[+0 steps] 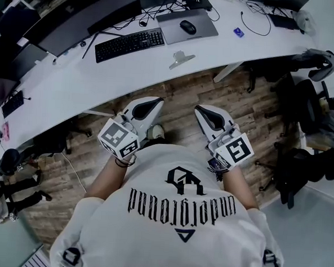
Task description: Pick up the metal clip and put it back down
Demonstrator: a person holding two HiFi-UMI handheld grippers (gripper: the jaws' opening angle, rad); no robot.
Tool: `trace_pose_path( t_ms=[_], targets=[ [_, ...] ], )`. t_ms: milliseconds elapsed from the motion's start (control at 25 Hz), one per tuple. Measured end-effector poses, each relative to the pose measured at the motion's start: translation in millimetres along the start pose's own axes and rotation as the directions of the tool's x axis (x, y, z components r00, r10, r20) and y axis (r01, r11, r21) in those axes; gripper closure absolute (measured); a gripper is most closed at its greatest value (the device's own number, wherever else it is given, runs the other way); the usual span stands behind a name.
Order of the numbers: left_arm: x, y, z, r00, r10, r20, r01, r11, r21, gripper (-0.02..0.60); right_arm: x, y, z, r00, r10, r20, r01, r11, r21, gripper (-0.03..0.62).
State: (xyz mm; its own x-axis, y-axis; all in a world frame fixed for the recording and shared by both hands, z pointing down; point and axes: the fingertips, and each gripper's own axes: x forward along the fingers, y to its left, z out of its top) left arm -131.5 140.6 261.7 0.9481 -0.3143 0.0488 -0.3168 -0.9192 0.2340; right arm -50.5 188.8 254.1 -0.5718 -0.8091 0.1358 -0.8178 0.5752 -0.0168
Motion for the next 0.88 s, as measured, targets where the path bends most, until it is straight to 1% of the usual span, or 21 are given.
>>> trace_pose_path(
  t_ms=[240,440,600,720,880],
  targets=[
    [1,52,15,1.0,-0.024,-0.006,0.024,1.0,-0.003,0.569,56,-20,11,1.0,-0.003,-0.009,0.003,1.0,-0.003,0.577],
    [0,83,20,0.998,-0.053,-0.015,0.053,0.999,0.0,0.569,94,-28,13,1.0,-0.011,-0.013,0.011,1.0,0.003,0.577],
    [-4,103,22,0.999,-0.043,-0.018,0.043,0.999,-0.011,0.568,114,-33,13,1.0,-0.008,-0.015,0.008,1.0,0.006,0.577],
    [-6,112,21,0.999,-0.044,-0.02,0.044,0.999,-0.008,0.569,122,-38,12,1.0,-0.002,-0.023,0.002,1.0,0.005,0.577],
    [-5,122,17,0.999,-0.028,-0.031,0.027,0.999,-0.026,0.569,132,-47,10,1.0,0.012,-0.028,-0.012,1.0,0.012,0.576]
  ],
)
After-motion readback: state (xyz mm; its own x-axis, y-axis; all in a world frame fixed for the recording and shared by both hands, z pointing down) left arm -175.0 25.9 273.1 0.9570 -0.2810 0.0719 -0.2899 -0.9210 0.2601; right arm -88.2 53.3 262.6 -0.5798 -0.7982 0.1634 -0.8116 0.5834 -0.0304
